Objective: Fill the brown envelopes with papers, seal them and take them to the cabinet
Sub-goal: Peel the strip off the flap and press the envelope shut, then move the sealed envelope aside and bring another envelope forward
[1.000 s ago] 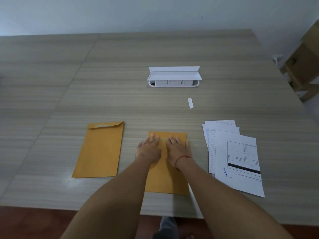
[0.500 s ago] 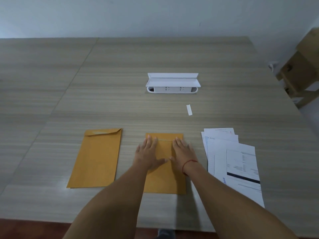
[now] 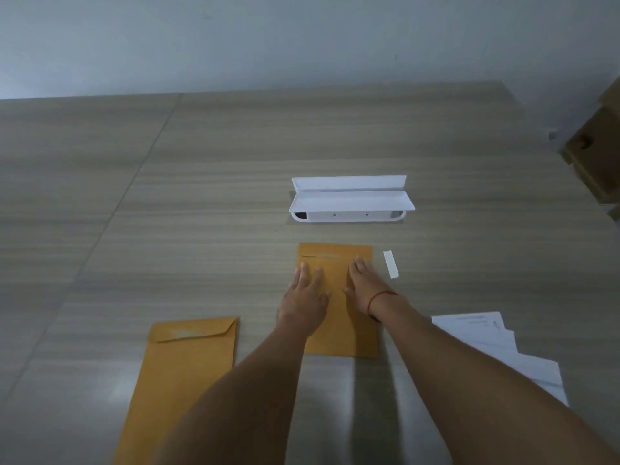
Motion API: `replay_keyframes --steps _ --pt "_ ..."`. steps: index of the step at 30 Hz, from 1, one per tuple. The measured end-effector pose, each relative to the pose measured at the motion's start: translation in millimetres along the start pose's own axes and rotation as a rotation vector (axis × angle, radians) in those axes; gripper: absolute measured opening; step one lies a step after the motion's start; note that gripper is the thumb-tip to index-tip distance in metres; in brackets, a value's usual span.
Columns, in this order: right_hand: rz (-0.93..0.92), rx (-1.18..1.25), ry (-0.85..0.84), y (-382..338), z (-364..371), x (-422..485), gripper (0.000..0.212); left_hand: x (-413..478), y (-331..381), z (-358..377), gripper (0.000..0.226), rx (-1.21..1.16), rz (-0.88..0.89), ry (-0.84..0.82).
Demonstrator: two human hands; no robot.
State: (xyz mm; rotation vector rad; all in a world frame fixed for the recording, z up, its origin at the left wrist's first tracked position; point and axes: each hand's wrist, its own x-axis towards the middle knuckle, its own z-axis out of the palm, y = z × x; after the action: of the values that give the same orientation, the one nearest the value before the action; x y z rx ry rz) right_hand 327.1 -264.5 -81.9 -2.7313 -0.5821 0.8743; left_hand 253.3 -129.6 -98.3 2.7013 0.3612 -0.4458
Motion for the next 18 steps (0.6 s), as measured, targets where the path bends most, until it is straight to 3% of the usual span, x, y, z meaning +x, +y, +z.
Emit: replay_keyframes --steps 10,18 --pt "0.034 0.0 0.011 3.2 -22.3 13.6 0.057 18.8 10.9 -13.0 0.061 -0.004 -0.026 -0.007" --pt "-0.079 -0.037 -0.016 -49.6 5.9 -44.6 0.049 -76.2 -22.9 -29.9 0.049 0.002 -0.224 0.076"
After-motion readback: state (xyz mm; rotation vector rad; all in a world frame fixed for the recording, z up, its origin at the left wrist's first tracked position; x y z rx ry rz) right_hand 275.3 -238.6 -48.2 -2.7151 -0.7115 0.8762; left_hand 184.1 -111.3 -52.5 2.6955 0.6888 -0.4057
